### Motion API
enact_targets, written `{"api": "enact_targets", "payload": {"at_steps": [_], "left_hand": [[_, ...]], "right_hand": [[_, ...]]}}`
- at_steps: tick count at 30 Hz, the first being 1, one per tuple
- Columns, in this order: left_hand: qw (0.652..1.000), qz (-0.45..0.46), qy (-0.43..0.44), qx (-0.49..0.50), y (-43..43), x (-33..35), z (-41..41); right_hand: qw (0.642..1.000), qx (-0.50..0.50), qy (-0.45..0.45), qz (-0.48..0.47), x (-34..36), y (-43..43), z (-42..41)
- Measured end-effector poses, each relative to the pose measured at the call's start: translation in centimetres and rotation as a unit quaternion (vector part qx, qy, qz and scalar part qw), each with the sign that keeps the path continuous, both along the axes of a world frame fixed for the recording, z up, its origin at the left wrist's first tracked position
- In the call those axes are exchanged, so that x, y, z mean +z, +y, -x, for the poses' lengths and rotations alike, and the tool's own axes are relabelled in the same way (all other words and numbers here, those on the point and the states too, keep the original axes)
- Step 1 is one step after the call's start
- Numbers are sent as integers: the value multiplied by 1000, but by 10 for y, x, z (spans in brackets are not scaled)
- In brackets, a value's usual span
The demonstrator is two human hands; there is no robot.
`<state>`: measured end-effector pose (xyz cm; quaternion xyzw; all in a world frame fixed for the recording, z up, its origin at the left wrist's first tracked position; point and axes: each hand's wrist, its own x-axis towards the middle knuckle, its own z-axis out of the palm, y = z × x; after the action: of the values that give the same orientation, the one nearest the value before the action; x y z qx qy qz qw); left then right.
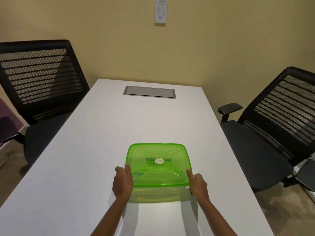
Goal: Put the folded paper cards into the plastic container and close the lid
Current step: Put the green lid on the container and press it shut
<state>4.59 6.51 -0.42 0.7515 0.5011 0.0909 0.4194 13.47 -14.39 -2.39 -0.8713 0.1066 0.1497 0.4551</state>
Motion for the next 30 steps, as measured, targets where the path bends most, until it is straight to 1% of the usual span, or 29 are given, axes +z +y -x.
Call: {"api": "enact_targets", "payload": {"at_steps": [5, 9, 12, 14, 15, 17, 18, 20, 24, 26, 30], "left_hand": [[1000, 7, -9, 15, -3, 1, -2], [1000, 8, 5, 11, -1, 0, -3], [999, -18, 33, -16, 1, 1, -4], [994, -61, 69, -51, 2, 4, -4], [987, -107, 95, -77, 3, 5, -5], [955, -222, 141, -140, 5, 9, -6], [937, -270, 146, -168, 6, 10, -8], [914, -314, 132, -218, 3, 13, -14], [887, -325, 127, -302, -14, 16, -26], [880, -311, 133, -334, -26, 14, -28], [870, -291, 152, -369, -39, 4, -23]], "right_hand": [[1000, -7, -20, 11, 5, 7, 7], [1000, -18, -25, 7, 11, 9, 12], [1000, 1, -22, 18, 17, 7, 12], [998, 18, -35, 43, 20, 4, 11], [995, 30, -58, 71, 22, 4, 11], [978, 67, -120, 156, 28, 4, 7], [964, 93, -151, 199, 32, 6, 5], [937, 147, -196, 250, 40, 14, -1], [903, 245, -220, 278, 48, 38, -5], [883, 281, -219, 304, 45, 48, -2], [879, 320, -180, 306, 35, 57, 12]]}}
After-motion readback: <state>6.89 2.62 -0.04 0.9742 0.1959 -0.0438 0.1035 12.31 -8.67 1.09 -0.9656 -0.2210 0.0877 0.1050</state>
